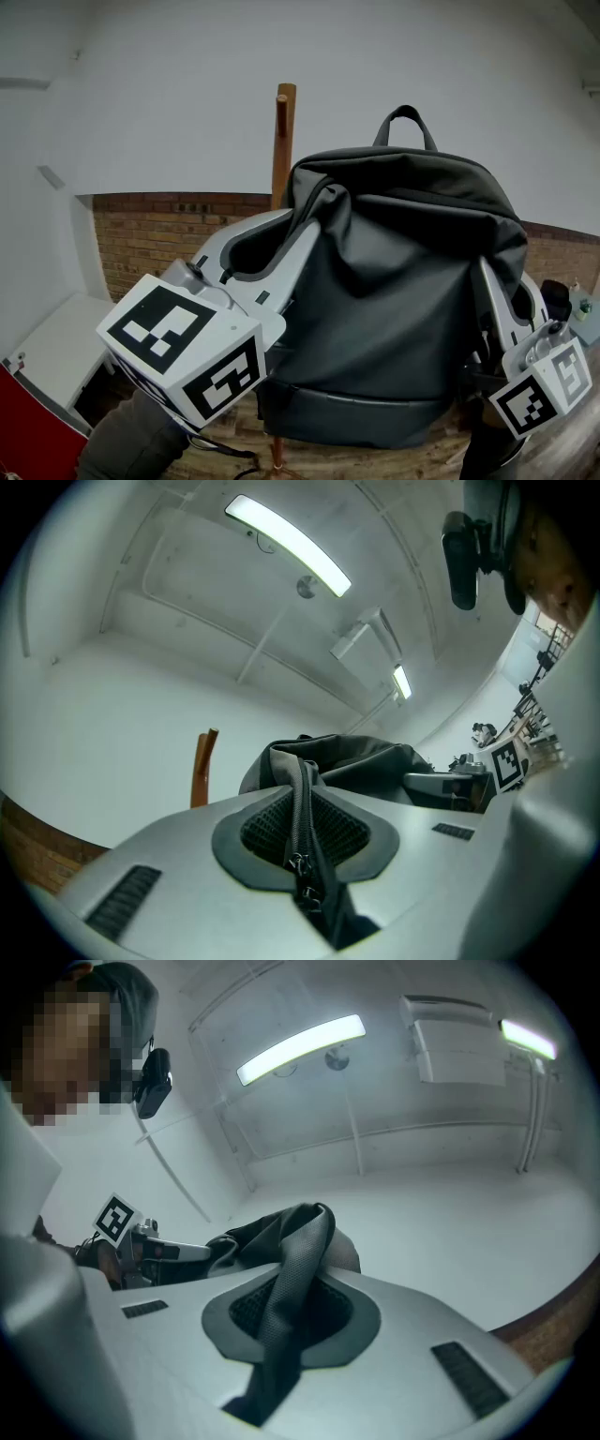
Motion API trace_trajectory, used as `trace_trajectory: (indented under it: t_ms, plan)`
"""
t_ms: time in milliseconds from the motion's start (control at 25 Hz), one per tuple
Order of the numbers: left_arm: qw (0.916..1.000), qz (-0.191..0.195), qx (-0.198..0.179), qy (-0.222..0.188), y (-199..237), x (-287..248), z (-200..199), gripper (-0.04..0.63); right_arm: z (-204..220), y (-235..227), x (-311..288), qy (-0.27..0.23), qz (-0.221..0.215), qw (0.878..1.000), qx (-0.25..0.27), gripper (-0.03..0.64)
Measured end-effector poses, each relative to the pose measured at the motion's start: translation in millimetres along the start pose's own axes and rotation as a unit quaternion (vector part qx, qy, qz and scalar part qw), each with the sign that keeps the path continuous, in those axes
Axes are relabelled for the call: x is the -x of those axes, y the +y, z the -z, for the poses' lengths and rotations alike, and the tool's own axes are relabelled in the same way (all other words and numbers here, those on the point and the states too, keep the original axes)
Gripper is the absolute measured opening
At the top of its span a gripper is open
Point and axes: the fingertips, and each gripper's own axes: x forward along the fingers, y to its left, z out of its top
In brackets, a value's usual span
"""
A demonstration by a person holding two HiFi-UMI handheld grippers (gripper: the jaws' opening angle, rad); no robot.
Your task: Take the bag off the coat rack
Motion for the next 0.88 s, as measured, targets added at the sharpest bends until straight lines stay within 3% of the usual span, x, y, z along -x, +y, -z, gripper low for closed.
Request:
trace_trajectory:
  t_ms: [360, 600, 880]
  plan:
    - [0.9945, 0.088, 0.051, 0.025, -94, -61, 70, 0.066, 31, -70, 90, 0.065, 0.097, 0.993, 0.025, 0.029]
    - [0.9898, 0.119, 0.072, 0.033, -139, -88, 117, 0.066, 60, -102, 135, 0.092, 0.134, 0.986, 0.030, 0.030]
    - [0.9758, 0.151, 0.136, 0.080, -206, -94, 196, 0.066, 115, -125, 211, 0.135, 0.178, 0.975, 0.013, 0.029]
